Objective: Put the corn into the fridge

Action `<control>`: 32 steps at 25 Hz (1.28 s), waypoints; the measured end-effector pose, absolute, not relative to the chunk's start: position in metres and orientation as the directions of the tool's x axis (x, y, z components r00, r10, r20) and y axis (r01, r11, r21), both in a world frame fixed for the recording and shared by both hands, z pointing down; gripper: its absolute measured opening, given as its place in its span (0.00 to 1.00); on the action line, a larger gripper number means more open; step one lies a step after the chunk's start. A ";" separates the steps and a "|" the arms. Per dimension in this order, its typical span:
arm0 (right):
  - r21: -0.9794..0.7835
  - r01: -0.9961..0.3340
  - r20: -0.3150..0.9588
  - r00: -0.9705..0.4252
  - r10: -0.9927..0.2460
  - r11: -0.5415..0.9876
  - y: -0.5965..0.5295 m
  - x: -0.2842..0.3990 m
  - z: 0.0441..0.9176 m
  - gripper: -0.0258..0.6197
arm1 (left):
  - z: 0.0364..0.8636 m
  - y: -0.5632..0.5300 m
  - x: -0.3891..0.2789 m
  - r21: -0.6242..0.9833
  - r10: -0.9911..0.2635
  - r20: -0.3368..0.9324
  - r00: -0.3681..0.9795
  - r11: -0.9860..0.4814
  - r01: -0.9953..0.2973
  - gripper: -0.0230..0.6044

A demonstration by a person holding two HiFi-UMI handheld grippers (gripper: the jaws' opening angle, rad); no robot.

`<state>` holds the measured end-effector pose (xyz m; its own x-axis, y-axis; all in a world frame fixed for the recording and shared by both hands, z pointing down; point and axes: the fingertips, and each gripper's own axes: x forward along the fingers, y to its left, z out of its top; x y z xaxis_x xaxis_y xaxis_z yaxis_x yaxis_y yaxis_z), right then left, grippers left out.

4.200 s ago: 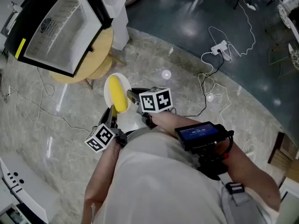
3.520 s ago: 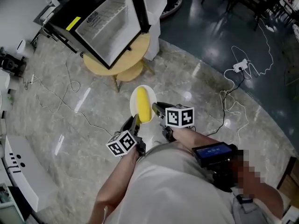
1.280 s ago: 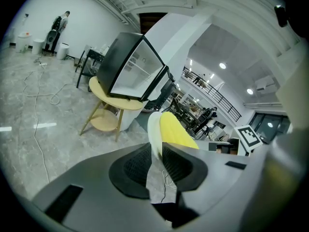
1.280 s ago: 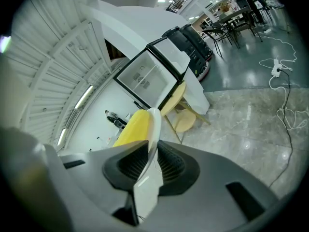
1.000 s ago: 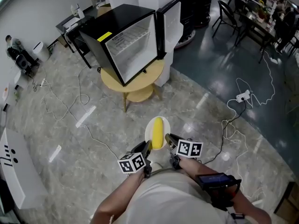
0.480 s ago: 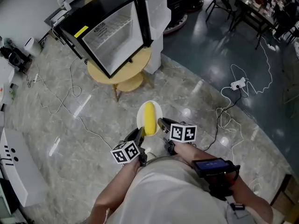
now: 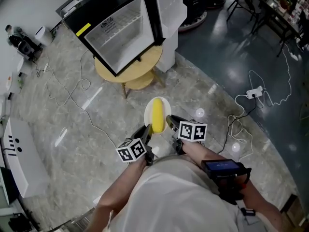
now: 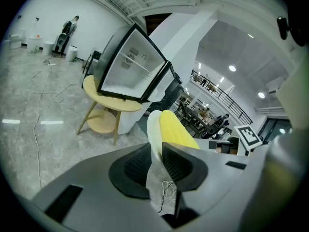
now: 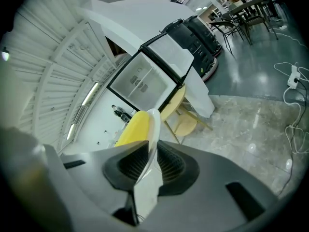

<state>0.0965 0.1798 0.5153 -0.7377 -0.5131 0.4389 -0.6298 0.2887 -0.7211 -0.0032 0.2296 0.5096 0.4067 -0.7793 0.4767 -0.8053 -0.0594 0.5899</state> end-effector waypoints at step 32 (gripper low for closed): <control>-0.741 -0.592 0.448 -0.787 -0.423 0.316 0.083 0.122 0.524 0.13 | 0.516 0.142 0.026 0.597 -0.804 0.493 0.332 0.035 -0.801 0.16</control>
